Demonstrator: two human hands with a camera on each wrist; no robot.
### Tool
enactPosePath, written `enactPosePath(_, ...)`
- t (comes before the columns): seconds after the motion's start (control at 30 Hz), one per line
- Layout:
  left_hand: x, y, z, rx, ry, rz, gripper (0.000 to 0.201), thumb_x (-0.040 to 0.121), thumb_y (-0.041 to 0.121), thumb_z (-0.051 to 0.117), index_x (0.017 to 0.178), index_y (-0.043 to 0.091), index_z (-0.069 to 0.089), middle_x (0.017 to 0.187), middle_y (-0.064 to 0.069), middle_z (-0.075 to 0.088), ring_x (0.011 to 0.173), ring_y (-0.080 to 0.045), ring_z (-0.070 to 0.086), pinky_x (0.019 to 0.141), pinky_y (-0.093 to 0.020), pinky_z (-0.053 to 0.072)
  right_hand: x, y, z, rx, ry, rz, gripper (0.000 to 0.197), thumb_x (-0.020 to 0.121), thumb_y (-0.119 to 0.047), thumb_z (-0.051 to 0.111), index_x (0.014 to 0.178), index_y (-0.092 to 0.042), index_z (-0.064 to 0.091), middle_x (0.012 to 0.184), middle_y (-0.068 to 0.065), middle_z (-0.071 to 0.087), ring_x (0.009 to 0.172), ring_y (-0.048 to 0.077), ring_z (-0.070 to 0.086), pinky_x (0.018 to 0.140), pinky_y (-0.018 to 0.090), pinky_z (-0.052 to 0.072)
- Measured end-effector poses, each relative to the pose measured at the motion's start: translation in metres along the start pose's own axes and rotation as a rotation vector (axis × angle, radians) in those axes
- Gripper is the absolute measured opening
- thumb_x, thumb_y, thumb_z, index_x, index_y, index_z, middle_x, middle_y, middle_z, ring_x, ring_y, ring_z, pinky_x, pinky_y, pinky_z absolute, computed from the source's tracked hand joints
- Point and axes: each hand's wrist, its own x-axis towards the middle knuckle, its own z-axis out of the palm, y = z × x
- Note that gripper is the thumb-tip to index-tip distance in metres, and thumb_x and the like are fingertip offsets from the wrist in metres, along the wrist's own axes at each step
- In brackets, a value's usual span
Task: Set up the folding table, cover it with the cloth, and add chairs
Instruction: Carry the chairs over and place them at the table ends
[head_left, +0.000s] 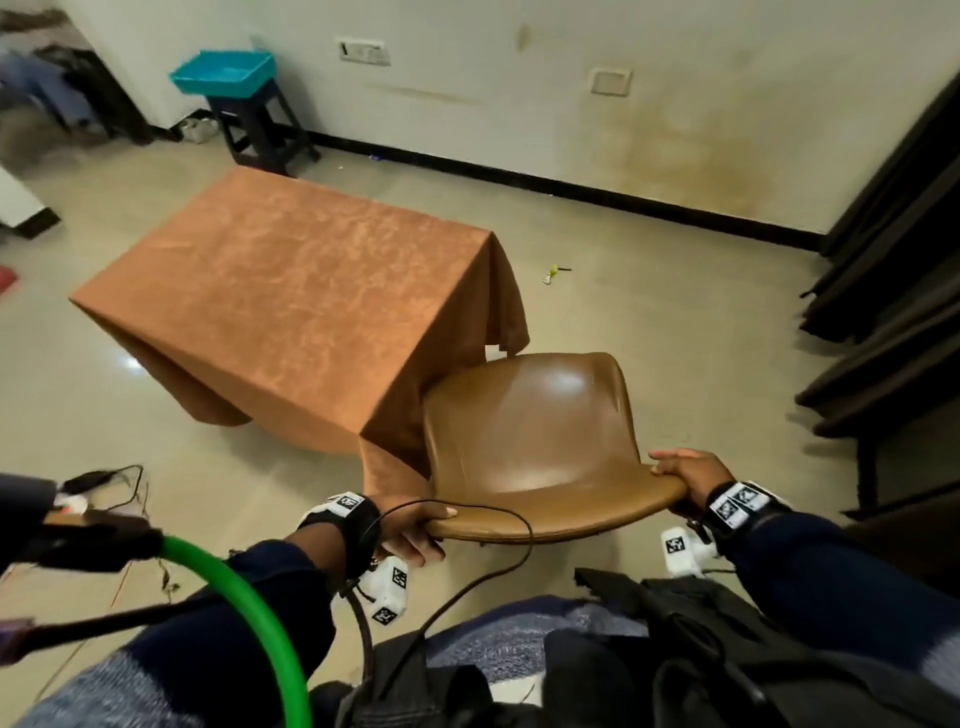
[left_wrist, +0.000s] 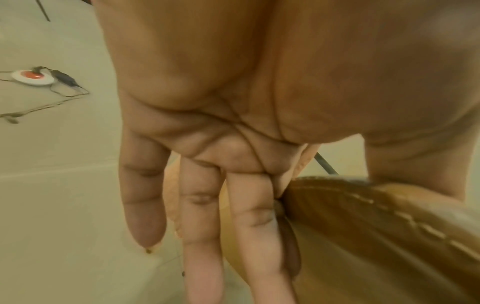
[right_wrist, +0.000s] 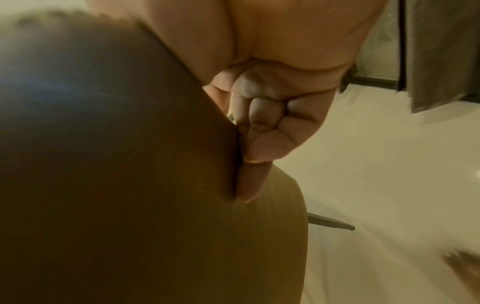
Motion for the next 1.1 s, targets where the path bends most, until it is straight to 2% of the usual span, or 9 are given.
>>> enactPosePath(0.13,0.007,0.027,0.034,-0.114,-0.015,0.0,0.069,0.085,0.074,0.052,0.124,0.018,0.064,0.106,0.006,0.078,0.098,-0.015,0.069,0.093,-0.034,0.039,0.044,-0.05,-0.017,-0.053,-0.098,-0.039,0.032,0.083,0.003,0.065,0.111,-0.008,0.075,0.073,0.011,0.065,0.057,0.024,0.055,0.052,0.025,0.047)
enactPosePath(0.3,0.025,0.065,0.07,-0.306,-0.07,0.0,0.054,0.091,0.066,0.051,0.114,0.018,0.063,0.11,-0.002,0.077,0.099,-0.021,0.066,0.067,-0.025,0.04,0.09,-0.1,-0.026,-0.162,-0.284,-0.065,0.031,0.081,-0.006,0.075,0.107,-0.022,0.067,0.092,0.005,0.071,0.078,0.019,0.064,0.071,0.029,0.051)
enactPosePath(0.4,0.031,0.085,0.077,-0.299,-0.096,-0.022,0.059,0.089,0.075,0.045,0.108,0.021,0.062,0.107,0.005,0.077,0.085,-0.015,0.068,0.064,-0.024,0.038,0.128,-0.119,-0.022,-0.318,-0.288,-0.196,0.032,0.077,-0.006,0.083,0.101,-0.021,0.068,0.099,0.009,0.073,0.079,0.023,0.067,0.076,0.038,0.058)
enactPosePath(0.53,0.018,0.111,0.073,-0.235,-0.164,-0.022,0.047,0.101,0.062,0.032,0.088,0.023,0.053,0.1,0.001,0.068,0.061,-0.008,0.065,0.046,-0.019,0.048,0.157,-0.136,-0.015,-0.461,-0.311,-0.26,0.03,0.079,-0.001,0.08,0.101,-0.018,0.069,0.089,0.009,0.07,0.071,0.024,0.063,0.064,0.034,0.054)
enactPosePath(0.6,-0.004,0.131,0.07,-0.247,-0.132,0.005,0.046,0.105,0.054,0.029,0.085,0.02,0.051,0.088,0.002,0.061,0.048,-0.001,0.064,0.037,-0.013,0.045,0.169,-0.148,-0.01,-0.498,-0.329,-0.283,0.029,0.078,0.003,0.078,0.098,-0.015,0.069,0.086,0.009,0.069,0.071,0.024,0.063,0.069,0.037,0.056)
enactPosePath(0.67,0.009,0.133,0.074,-0.25,-0.113,0.004,0.047,0.104,0.056,0.03,0.086,0.019,0.052,0.087,0.002,0.064,0.049,0.001,0.064,0.042,-0.015,0.048,0.183,-0.158,-0.009,-0.554,-0.334,-0.302,0.029,0.078,0.006,0.077,0.097,-0.013,0.069,0.086,0.01,0.068,0.071,0.023,0.062,0.072,0.035,0.055)
enactPosePath(0.8,0.036,0.14,0.077,-0.285,-0.112,0.004,0.051,0.09,0.073,0.042,0.097,0.027,0.061,0.115,0.002,0.076,0.083,-0.012,0.065,0.085,-0.033,0.043,0.21,-0.181,-0.01,-0.619,-0.374,-0.324,0.029,0.075,0.009,0.076,0.089,-0.016,0.071,0.086,0.012,0.069,0.069,0.024,0.062,0.069,0.031,0.053)
enactPosePath(0.93,0.031,0.164,0.084,-0.385,-0.062,0.033,0.062,0.08,0.082,0.051,0.097,0.024,0.063,0.109,0.0,0.077,0.086,-0.015,0.065,0.089,-0.034,0.042,0.234,-0.209,-0.005,-0.701,-0.431,-0.393,0.029,0.075,0.013,0.073,0.088,-0.013,0.071,0.084,0.011,0.069,0.065,0.023,0.059,0.062,0.027,0.049)
enactPosePath(1.1,0.026,0.194,0.087,-0.438,-0.041,0.065,0.059,0.094,0.069,0.045,0.104,0.014,0.06,0.125,-0.015,0.069,0.077,-0.018,0.064,0.052,-0.018,0.052,0.255,-0.244,0.013,-0.791,-0.483,-0.456,0.03,0.073,0.013,0.074,0.087,-0.014,0.072,0.083,0.008,0.067,0.067,0.022,0.058,0.061,0.026,0.047)
